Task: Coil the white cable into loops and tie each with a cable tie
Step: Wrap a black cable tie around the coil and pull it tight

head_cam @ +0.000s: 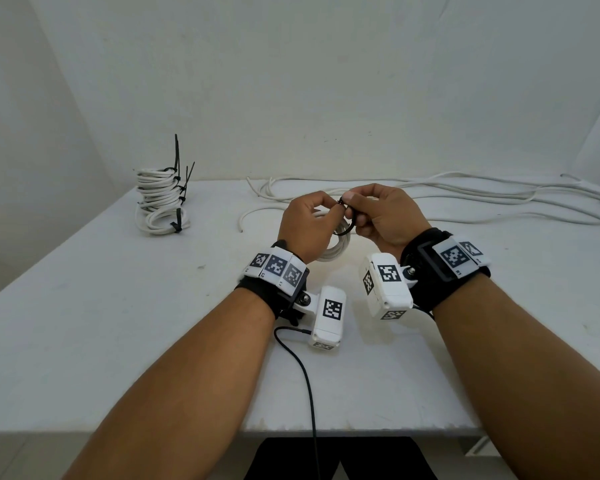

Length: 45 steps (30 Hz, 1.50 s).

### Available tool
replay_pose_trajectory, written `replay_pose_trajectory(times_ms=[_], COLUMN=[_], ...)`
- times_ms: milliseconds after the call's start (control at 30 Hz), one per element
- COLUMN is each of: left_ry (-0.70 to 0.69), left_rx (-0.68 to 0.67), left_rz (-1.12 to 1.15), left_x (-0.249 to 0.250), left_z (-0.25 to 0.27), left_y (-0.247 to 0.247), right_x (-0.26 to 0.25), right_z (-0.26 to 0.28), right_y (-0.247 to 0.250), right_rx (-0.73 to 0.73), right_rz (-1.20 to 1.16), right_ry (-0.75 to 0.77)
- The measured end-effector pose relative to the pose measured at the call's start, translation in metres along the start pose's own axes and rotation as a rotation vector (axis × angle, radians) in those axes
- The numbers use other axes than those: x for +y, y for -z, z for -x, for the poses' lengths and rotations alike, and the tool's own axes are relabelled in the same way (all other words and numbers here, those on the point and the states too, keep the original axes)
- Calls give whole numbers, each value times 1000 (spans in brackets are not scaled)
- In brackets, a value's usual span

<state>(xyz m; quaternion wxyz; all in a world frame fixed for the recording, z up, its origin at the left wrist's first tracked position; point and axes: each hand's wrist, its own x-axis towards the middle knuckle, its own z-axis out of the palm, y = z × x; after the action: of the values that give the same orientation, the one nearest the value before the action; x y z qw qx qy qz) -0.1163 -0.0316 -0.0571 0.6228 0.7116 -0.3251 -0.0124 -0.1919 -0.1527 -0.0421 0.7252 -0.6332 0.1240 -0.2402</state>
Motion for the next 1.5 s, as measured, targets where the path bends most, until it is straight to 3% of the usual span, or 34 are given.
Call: replay_pose_trajectory(times_ms=[133, 600, 1100, 1200, 1367, 1500], left_ry=[57, 132, -58, -77, -23, -66], left_rx=[35, 46, -51, -60, -30, -119], left_rz=[25, 32, -214, -225, -166, -163], left_x=[-2, -2, -7, -7, -9, -2], left_z=[-2, -3, -6, -6, -8, -3], left_y=[2, 1, 2, 4, 8, 8], right_x=[-3, -7, -12, -14, -17, -18], right_z=[2, 7, 8, 10, 17, 14], right_y=[5, 3, 2, 1, 7, 10], right_rx=[-82, -74, 39, 8, -121, -43], right_rz=[38, 75, 23, 34, 265, 176], right_ry=[-87, -62, -130, -130, -174, -133])
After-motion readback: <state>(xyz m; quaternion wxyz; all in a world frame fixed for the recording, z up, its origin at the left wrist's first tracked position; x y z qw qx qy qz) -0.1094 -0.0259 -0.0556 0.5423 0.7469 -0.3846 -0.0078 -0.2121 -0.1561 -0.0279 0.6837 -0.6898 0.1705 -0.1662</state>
